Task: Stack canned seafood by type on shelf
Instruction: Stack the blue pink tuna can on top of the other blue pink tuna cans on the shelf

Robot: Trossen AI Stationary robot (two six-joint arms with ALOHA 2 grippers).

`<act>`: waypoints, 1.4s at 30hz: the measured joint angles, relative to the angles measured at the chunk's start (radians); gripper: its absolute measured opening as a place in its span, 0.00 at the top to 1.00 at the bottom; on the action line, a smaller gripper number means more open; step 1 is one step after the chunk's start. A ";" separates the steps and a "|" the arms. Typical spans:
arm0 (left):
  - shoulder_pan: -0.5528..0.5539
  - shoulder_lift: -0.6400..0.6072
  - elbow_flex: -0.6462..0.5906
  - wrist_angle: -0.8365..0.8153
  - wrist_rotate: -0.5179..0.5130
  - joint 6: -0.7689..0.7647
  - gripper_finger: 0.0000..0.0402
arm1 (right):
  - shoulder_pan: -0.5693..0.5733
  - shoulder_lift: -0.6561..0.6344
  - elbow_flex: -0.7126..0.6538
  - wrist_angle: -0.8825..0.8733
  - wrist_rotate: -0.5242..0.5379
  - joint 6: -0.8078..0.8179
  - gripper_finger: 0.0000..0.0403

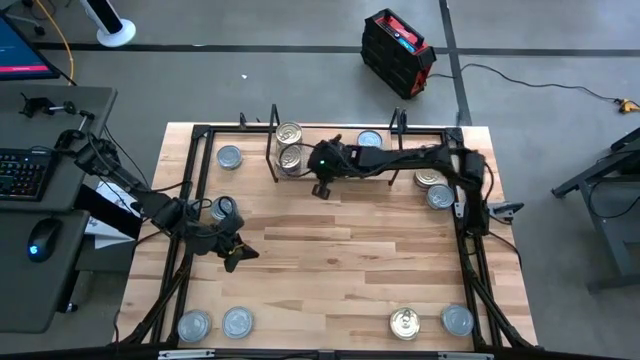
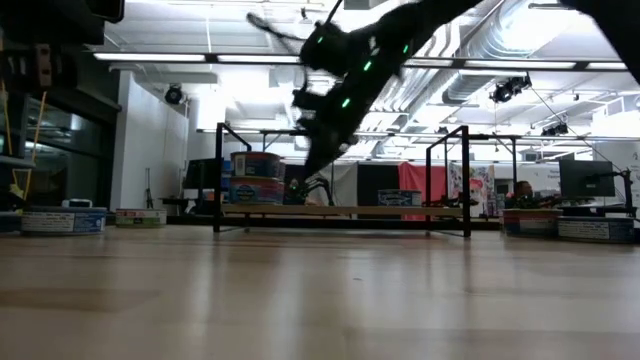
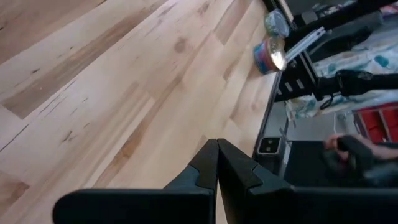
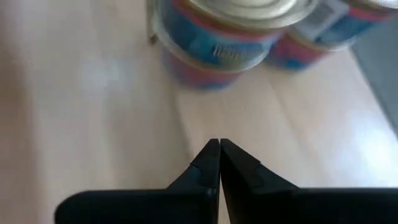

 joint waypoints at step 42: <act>0.276 0.001 0.000 0.089 -0.044 0.226 1.00 | -0.272 -0.810 -0.875 -0.443 0.323 1.007 1.00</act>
